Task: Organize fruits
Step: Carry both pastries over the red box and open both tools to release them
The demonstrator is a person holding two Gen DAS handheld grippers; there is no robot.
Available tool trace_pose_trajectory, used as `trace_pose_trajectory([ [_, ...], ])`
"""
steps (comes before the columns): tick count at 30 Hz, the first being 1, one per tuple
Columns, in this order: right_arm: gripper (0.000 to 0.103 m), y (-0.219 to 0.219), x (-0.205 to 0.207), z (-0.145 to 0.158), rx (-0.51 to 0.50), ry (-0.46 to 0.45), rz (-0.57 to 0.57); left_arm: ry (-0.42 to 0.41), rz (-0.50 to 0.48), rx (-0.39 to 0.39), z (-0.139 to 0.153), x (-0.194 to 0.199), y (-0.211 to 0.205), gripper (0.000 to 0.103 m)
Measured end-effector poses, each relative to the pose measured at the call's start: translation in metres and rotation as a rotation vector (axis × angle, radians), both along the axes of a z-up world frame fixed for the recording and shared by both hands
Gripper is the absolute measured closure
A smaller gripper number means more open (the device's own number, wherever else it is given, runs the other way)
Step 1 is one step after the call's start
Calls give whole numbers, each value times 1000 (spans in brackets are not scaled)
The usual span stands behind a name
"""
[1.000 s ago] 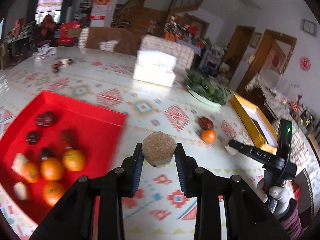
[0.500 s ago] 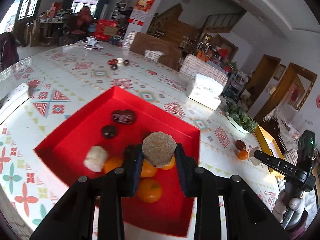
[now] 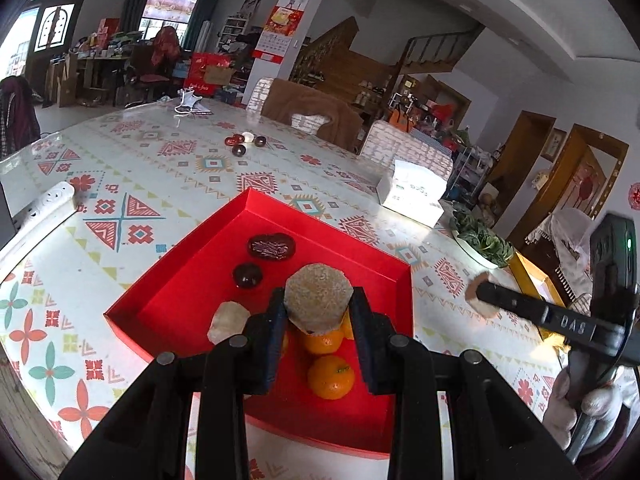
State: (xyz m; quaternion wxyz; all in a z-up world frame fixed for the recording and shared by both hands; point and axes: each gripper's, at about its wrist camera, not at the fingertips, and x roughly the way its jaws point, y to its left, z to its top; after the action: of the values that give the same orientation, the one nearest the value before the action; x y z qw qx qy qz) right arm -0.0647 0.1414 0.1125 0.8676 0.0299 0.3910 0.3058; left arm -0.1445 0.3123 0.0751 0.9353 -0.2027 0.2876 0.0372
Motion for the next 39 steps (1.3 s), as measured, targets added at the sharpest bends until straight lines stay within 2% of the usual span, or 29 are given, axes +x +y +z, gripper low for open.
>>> trace_pose_trajectory([
  [7,57,31,-5,36,-2,-59,55,22,-2,0,-5,-1,4,72],
  [10,57,42,-5,42,10,-53,85,33,3,7,-7,0,5,72],
  [18,57,64,6,7,-18,14,92,95,21,56,-19,10,3,72],
  [23,57,74,13,-7,-67,14,94,122,15,75,-26,17,-1,72],
  [33,57,99,28,-30,-128,32,99,142,37,171,-28,25,-7,72],
  [39,57,111,33,-44,-172,31,102,156,41,164,-33,30,-2,72],
])
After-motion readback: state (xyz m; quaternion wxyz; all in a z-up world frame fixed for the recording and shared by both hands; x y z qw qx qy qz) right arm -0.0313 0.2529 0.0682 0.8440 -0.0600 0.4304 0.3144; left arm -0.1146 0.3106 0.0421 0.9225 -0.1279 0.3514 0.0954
